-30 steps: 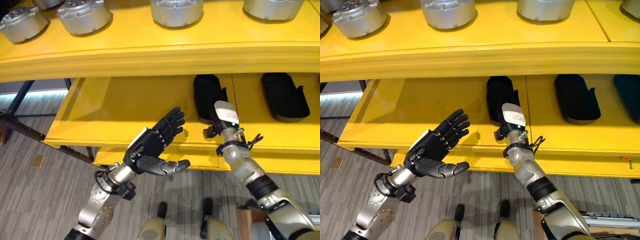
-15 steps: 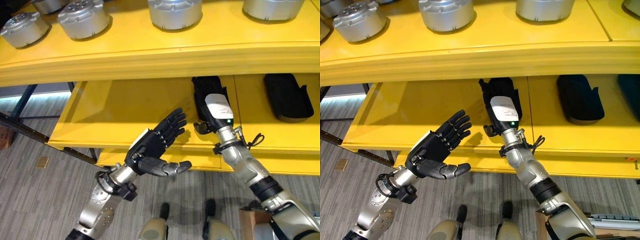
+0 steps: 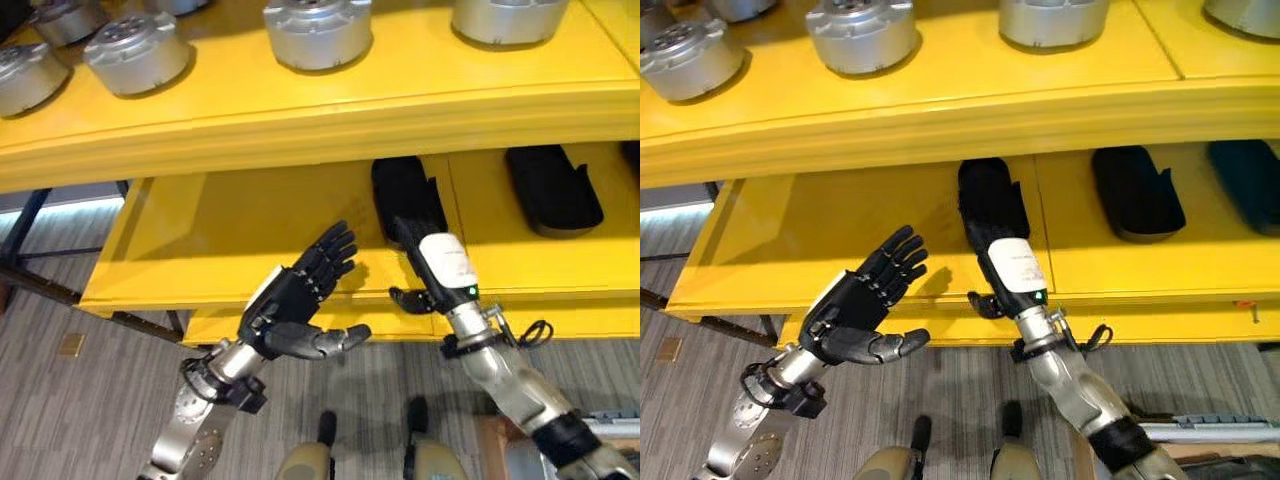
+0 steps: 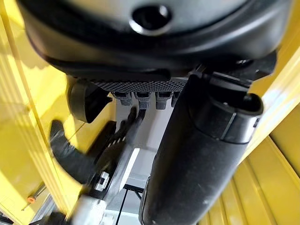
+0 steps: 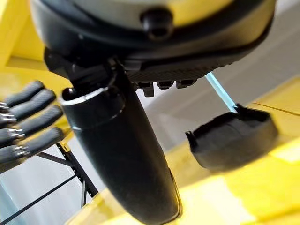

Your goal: Move parts from the plastic box to the shelf.

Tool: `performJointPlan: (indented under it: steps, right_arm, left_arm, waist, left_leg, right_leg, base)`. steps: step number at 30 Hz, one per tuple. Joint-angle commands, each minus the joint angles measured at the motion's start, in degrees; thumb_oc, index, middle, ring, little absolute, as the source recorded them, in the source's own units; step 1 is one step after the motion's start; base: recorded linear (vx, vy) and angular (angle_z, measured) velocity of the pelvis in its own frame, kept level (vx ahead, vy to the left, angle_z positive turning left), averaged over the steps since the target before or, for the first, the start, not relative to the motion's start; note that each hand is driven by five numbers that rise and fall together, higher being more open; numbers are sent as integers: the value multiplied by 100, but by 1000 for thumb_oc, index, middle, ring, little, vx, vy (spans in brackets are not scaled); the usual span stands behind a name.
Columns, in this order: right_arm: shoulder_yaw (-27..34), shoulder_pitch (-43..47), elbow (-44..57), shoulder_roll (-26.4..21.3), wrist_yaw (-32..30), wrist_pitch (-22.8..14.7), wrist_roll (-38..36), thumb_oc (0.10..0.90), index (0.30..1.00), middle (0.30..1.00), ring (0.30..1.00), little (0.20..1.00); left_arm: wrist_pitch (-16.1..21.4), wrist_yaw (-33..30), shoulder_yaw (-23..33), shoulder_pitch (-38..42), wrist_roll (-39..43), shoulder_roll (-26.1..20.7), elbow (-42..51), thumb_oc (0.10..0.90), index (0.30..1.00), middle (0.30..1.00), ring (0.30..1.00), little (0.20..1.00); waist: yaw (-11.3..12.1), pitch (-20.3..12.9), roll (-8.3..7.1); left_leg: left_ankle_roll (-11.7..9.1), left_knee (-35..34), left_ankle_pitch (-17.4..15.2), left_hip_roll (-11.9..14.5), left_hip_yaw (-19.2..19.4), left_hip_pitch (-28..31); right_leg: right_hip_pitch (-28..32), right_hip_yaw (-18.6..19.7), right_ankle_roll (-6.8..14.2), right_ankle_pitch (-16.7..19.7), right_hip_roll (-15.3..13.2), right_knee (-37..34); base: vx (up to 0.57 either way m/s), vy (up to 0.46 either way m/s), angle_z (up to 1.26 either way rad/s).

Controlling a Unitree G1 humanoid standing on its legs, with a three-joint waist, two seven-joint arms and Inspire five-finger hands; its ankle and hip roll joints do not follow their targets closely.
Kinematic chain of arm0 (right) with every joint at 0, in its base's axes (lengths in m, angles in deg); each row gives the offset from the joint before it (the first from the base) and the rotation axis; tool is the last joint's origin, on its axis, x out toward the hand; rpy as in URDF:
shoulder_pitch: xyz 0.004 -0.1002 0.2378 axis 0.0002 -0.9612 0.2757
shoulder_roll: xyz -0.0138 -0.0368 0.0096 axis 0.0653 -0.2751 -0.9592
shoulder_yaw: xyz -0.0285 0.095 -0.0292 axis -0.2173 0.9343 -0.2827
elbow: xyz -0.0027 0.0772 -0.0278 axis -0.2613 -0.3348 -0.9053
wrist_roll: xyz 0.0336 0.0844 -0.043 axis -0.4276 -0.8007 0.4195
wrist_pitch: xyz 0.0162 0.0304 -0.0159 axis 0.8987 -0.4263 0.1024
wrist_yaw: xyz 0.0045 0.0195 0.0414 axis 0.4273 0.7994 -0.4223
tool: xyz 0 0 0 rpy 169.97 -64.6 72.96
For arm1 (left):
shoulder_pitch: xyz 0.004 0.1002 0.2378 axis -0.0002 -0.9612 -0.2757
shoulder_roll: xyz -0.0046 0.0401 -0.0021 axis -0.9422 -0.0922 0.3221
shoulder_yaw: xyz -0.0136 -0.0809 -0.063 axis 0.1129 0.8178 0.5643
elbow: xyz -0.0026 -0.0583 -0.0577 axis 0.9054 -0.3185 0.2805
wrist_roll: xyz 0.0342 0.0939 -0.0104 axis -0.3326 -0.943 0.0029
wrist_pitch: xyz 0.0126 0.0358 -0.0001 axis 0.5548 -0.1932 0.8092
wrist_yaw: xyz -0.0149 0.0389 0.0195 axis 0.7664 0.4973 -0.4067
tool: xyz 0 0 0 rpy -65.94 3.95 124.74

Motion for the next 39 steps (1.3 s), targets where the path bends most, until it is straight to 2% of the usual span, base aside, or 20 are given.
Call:
performJointPlan:
  steps: [1, 5, 10, 13, 19, 22, 24, 25, 26, 27, 29, 35, 39]
  right_arm:
    - [257, 178, 727, 67, -138, -784, -461, 900, 1000, 1000, 1000, 1000]
    - [611, -406, 1304, 25, 41, -979, -724, 900, 1000, 1000, 1000, 1000]
    - [1013, -923, 1513, 30, 29, -1051, -997, 900, 1000, 1000, 1000, 1000]
    - [1276, -1337, 1490, 3, -143, -817, -1093, 900, 1000, 1000, 1000, 1000]
    - [1423, -1572, 1190, 96, -436, -717, -1207, 900, 1000, 1000, 1000, 1000]
    - [1386, -1553, 1094, 187, -273, -932, -1203, 900, 1000, 1000, 1000, 1000]
    - [1211, -1410, 1119, 237, -228, -961, -1222, 900, 1000, 1000, 1000, 1000]
    - [1137, -1345, 1105, 265, -286, -909, -1219, 900, 1000, 1000, 1000, 1000]
    - [1073, -1280, 1015, 292, -437, -769, -1245, 900, 1000, 1000, 1000, 1000]
    - [1076, -1286, 967, 299, -482, -780, -1245, 900, 1000, 1000, 1000, 1000]
    - [1197, -1428, 747, 310, -674, -1010, -1195, 900, 1000, 1000, 1000, 1000]
    - [1193, -1399, 730, 334, -689, -965, -1169, 900, 1000, 1000, 1000, 1000]
    - [1131, -1238, 820, 312, -670, -933, -1020, 900, 1000, 1000, 1000, 1000]
  left_arm:
    - [836, 86, 230, -65, 18, -7, 566, 900, 1000, 1000, 1000, 1000]
    - [914, 114, 341, -179, 8, 14, 496, 900, 1000, 1000, 1000, 1000]
    - [985, 200, 426, -271, 68, -5, 399, 900, 1000, 1000, 1000, 1000]
    - [978, 506, 444, -358, 153, -52, 335, 900, 1000, 1000, 1000, 1000]
    - [930, 714, 179, -160, 180, -151, 257, 900, 1000, 1000, 1000, 1000]
    - [960, 429, 97, -57, 2, -148, 259, 900, 1000, 1000, 1000, 1000]
    - [1087, 122, 82, -54, -175, -122, 284, 900, 1000, 1000, 1000, 1000]
    - [1114, 102, 64, -52, -202, -108, 285, 900, 1000, 1000, 1000, 1000]
    - [1116, 160, -1, 4, -231, -110, 242, 900, 1000, 1000, 1000, 1000]
    - [1127, 183, -24, 12, -228, -111, 221, 900, 1000, 1000, 1000, 1000]
    - [1231, 525, -121, 47, 16, -172, 56, 900, 1000, 1000, 1000, 1000]
    - [1190, 520, -124, 98, 82, -199, 19, 900, 1000, 1000, 1000, 1000]
    - [1335, 456, -57, 8, 79, -173, 29, 900, 1000, 1000, 1000, 1000]
  waist:
    - [-168, -749, -354]
    - [-348, -805, -446]
    - [-532, -875, -535]
    - [-684, -906, -588]
    - [-957, -862, -633]
    - [-988, -789, -661]
    - [-900, -682, -724]
    - [-874, -668, -731]
    - [-862, -678, -713]
    - [-864, -681, -702]
    - [-900, -740, -659]
    - [-822, -782, -653]
    - [-728, -844, -654]
  left_leg:
    - [162, -109, 139, 22, 299, 6]
    - [189, -157, 94, 25, 453, 77]
    - [227, -211, 35, -8, 674, 180]
    - [277, -265, -63, -68, 852, 314]
    - [354, -321, -149, -158, 1284, 409]
    - [356, -357, -158, -139, 1834, 490]
    - [407, -210, -274, -58, 2510, 577]
    - [465, -137, -289, -28, 2675, 558]
    - [559, -21, -284, -4, 2750, 457]
    - [590, 4, -272, -1, 2755, 422]
    - [684, 177, -393, -41, 2743, 277]
    - [767, 304, -441, -55, 3009, 135]
    - [769, 313, -423, 53, 3414, 111]
  right_leg:
    - [649, 432, 146, -736, -88, 162]
    - [684, 541, 221, -655, -93, 48]
    - [710, 680, 317, -541, -128, -92]
    - [749, 782, 432, -436, -192, -242]
    - [594, 992, 707, -79, -416, -486]
    - [434, 518, 835, 2, -527, -426]
    - [191, -266, 924, -19, -673, -26]
    - [144, -413, 914, -95, -752, 232]
    - [132, -449, 831, -281, -819, 629]
    - [124, -430, 799, -303, -838, 798]
    - [195, -350, 696, -544, -902, 1422]
    - [350, -590, 639, -559, -1079, 1717]
    - [530, -976, 620, -760, -1068, 1621]
  base:
    - [-42, 46, -14]
    - [-53, 65, -22]
    - [-58, 113, -17]
    - [-43, 181, -17]
    - [-76, 183, -25]
    - [-115, 150, -41]
    - [-170, 102, -117]
    - [-186, 82, -215]
    - [-122, 50, -166]
    - [-109, 32, -112]
    - [-32, 30, -28]
    - [-48, -43, -22]
    - [-80, -142, -87]
